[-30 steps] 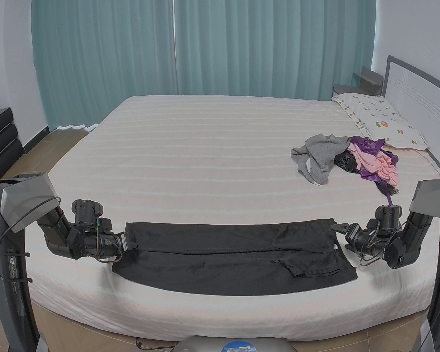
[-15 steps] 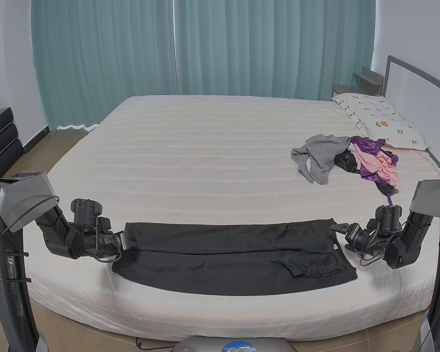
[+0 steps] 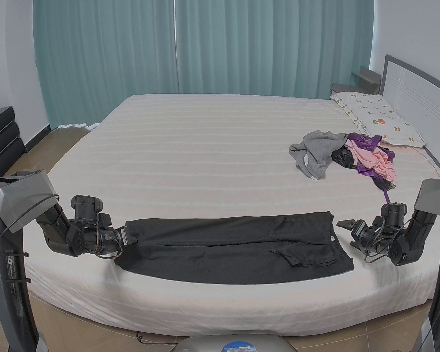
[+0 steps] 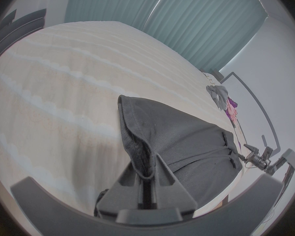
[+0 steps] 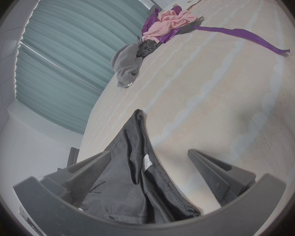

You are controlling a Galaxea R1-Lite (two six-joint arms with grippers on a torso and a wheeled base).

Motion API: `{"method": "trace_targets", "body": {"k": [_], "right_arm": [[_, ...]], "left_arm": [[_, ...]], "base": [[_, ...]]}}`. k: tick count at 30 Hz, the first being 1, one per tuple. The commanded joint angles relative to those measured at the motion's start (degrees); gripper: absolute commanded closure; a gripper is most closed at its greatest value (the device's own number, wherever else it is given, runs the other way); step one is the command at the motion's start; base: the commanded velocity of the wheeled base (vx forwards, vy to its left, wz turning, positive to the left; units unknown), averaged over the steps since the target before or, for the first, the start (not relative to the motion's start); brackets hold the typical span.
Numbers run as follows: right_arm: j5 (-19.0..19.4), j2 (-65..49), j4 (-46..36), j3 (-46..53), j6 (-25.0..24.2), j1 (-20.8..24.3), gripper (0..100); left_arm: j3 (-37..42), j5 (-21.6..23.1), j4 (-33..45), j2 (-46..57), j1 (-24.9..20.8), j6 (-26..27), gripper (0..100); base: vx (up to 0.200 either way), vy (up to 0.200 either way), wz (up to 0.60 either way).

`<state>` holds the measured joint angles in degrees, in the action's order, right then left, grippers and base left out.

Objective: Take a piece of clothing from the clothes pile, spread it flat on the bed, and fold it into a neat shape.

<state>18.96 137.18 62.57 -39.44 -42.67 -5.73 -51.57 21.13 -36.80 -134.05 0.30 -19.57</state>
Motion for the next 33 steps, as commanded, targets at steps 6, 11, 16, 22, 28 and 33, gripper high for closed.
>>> {"method": "trace_targets", "body": {"k": [6,11,16,22,28,33], "right_arm": [[0.03,0.1,0.27,0.15,0.04,0.02,0],[0.03,0.19,0.36,0.15,0.04,0.02,0],[0.03,0.19,0.36,0.15,0.04,0.1,0],[0.03,0.19,0.36,0.15,0.04,0.1,0],[0.03,0.19,0.36,0.15,0.04,0.1,0],[0.03,0.19,0.36,0.24,0.04,0.1,0]], "left_arm": [[-1.08,-0.12,-0.02,1.51,-1.54,-4.78,100],[0.06,-0.12,0.15,3.27,-2.5,-4.87,100],[1.29,-0.21,0.24,5.2,-3.12,-5.4,100],[1.56,-1.26,0.24,7.75,-4.96,-8.12,100],[0.85,-2.05,0.77,9.24,-6.54,-8.3,100],[-0.03,-5.13,0.86,10.3,-9.36,-8.3,100]], "base": [[0.0,-0.1,0.0],[0.0,-0.2,0.0],[0.0,-0.2,0.0],[0.0,-0.2,0.0],[0.0,-0.2,0.0],[0.0,-0.2,0.0]]}}
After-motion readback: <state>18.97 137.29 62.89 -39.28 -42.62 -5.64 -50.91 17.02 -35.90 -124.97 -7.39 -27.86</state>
